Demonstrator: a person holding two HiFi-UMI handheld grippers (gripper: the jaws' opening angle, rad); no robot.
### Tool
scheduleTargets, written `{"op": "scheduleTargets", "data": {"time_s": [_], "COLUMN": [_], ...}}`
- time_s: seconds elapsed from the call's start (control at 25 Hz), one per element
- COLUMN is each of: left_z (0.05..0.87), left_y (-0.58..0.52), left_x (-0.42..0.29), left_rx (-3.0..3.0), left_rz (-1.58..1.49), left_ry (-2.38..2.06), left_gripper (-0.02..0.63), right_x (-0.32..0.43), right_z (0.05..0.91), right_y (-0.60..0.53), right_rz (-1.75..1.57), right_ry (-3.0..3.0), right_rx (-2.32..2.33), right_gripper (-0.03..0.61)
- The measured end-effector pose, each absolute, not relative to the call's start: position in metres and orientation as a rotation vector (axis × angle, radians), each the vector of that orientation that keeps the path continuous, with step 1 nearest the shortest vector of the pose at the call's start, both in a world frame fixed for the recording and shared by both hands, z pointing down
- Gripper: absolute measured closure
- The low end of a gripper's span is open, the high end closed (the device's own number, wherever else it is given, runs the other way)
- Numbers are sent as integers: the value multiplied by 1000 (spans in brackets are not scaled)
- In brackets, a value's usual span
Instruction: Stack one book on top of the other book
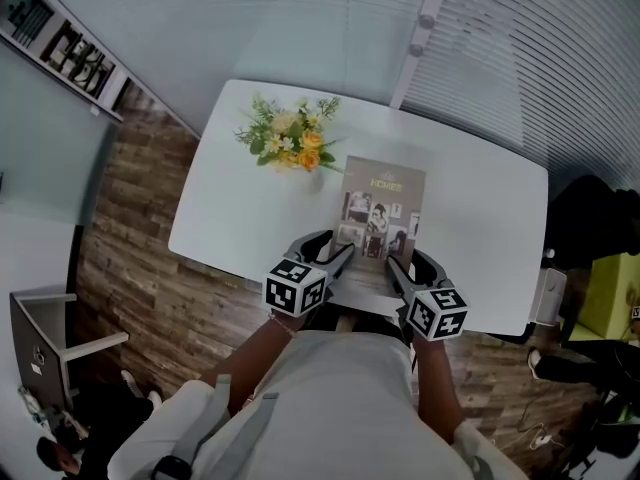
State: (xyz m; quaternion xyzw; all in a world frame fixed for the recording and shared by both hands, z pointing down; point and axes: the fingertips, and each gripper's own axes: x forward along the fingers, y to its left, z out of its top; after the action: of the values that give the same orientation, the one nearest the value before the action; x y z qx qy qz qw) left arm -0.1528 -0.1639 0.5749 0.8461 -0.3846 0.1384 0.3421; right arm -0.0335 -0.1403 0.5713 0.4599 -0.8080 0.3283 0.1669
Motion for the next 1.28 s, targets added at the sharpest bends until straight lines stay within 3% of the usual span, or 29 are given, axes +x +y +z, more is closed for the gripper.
{"op": "scheduleTargets", "data": {"time_s": [1.28], "left_z": [679], "left_y": [-152], "left_x": [-155], "left_rx": [2076], "left_rz": [512], "left_ry": [-945], "left_gripper": [391], "right_x": [-37], "right_z": [677], "right_y": [-128], "right_rz": [1144], "right_ry": [-2138], "right_rx": [1259], "right_gripper": [368]}}
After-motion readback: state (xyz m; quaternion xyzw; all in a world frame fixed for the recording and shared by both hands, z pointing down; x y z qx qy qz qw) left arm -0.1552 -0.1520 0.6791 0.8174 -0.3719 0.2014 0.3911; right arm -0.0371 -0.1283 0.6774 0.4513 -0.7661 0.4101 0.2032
